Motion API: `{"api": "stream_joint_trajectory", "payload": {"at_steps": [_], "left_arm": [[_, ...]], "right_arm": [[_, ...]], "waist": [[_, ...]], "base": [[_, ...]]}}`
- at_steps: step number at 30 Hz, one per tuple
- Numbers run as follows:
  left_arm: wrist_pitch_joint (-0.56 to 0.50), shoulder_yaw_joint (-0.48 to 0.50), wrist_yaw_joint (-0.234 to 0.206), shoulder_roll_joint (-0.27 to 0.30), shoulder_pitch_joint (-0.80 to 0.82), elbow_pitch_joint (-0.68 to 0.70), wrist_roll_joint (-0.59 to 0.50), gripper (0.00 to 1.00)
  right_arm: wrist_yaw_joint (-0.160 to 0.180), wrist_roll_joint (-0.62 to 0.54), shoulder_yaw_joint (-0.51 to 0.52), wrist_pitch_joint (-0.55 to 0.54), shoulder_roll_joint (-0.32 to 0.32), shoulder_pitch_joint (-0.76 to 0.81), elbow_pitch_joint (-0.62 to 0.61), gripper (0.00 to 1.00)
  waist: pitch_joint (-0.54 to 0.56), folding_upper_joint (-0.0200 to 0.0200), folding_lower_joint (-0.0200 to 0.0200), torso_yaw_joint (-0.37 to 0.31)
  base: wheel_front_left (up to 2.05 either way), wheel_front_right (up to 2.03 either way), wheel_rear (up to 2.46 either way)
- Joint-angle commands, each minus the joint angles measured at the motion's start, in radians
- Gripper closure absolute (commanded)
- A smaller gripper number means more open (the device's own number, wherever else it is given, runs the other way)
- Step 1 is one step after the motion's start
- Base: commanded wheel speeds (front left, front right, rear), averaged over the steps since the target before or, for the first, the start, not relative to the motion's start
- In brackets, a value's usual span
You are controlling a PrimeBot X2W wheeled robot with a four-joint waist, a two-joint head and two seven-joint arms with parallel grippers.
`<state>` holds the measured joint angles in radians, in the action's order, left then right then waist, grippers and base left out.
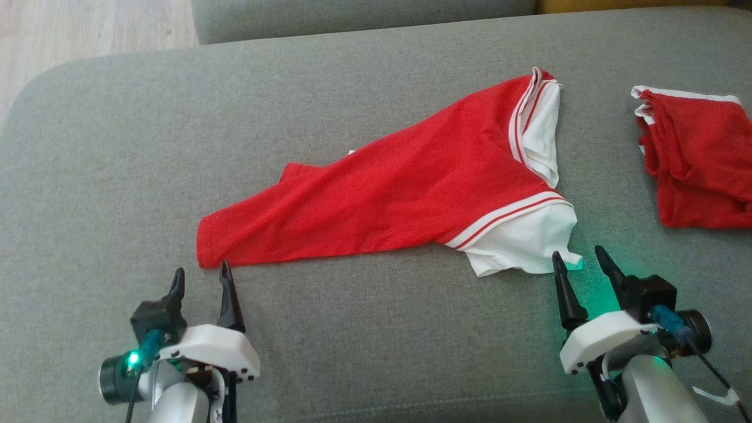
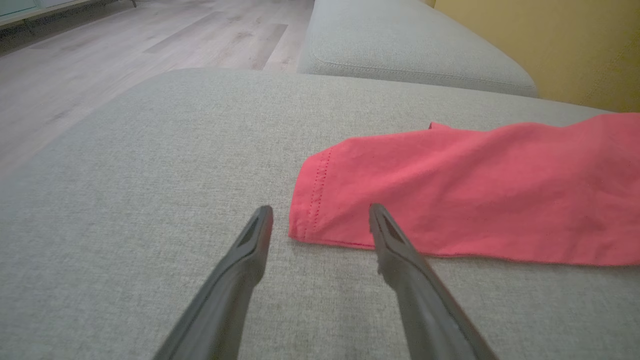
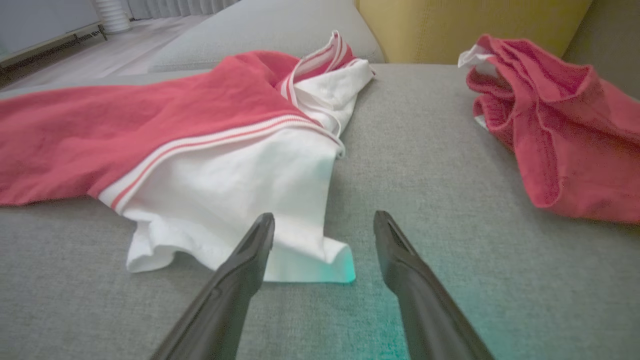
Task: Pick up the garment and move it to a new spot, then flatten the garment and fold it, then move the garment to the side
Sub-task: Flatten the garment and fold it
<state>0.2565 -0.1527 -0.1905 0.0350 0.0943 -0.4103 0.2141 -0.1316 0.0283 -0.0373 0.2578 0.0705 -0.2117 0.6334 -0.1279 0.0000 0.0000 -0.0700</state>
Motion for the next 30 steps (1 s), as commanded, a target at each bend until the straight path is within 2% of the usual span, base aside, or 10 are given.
{"api": "stream_joint_trajectory", "payload": {"at_steps": [1,9,21,22,23,24,25,30], "left_arm": [[0.005,0.019,-0.001,0.015,0.042,0.024,0.003,0.0],[0.005,-0.001,-0.001,0.015,0.057,0.014,0.015,0.0],[0.005,0.0,0.006,0.015,0.077,0.007,0.013,0.0],[0.005,-0.001,0.006,0.015,0.077,0.005,0.014,0.0],[0.005,-0.003,0.005,0.015,0.077,0.005,0.015,0.0],[0.005,-0.003,0.005,0.015,0.077,0.005,0.015,0.0],[0.005,-0.004,0.005,0.015,0.078,0.004,0.016,0.0],[0.005,-0.006,0.006,0.015,0.078,-0.012,0.033,0.0]], "right_arm": [[0.001,-0.011,-0.012,0.004,-0.007,-0.024,-0.007,0.0],[0.001,-0.035,0.034,0.004,-0.007,-0.04,0.081,0.0],[0.001,-0.067,0.046,0.004,-0.002,-0.091,0.122,0.0],[0.001,-0.067,0.042,0.004,0.0,-0.095,0.132,0.13],[0.001,-0.062,0.037,0.004,0.0,-0.099,0.145,0.63],[0.001,-0.062,0.037,0.004,0.0,-0.099,0.145,0.63],[0.001,-0.051,0.034,0.004,0.0,-0.103,0.155,1.0],[0.001,-0.015,0.003,0.004,0.025,-0.1,0.166,1.0]], "waist": [[-0.006,0.0,0.0,0.004],[-0.022,0.0,0.0,0.015],[-0.05,0.0,0.0,0.028],[-0.052,0.0,0.0,0.029],[-0.053,0.0,0.0,0.029],[-0.053,0.0,0.0,0.029],[-0.053,0.0,0.0,0.03],[-0.051,0.0,0.0,0.026]], "base": [[0.0,0.0,0.0],[0.0,0.0,0.0],[0.0,0.0,0.0],[0.0,0.0,0.0],[0.0,0.0,0.0],[0.0,0.0,0.0],[0.0,0.0,0.0],[0.0,0.0,0.0]]}}
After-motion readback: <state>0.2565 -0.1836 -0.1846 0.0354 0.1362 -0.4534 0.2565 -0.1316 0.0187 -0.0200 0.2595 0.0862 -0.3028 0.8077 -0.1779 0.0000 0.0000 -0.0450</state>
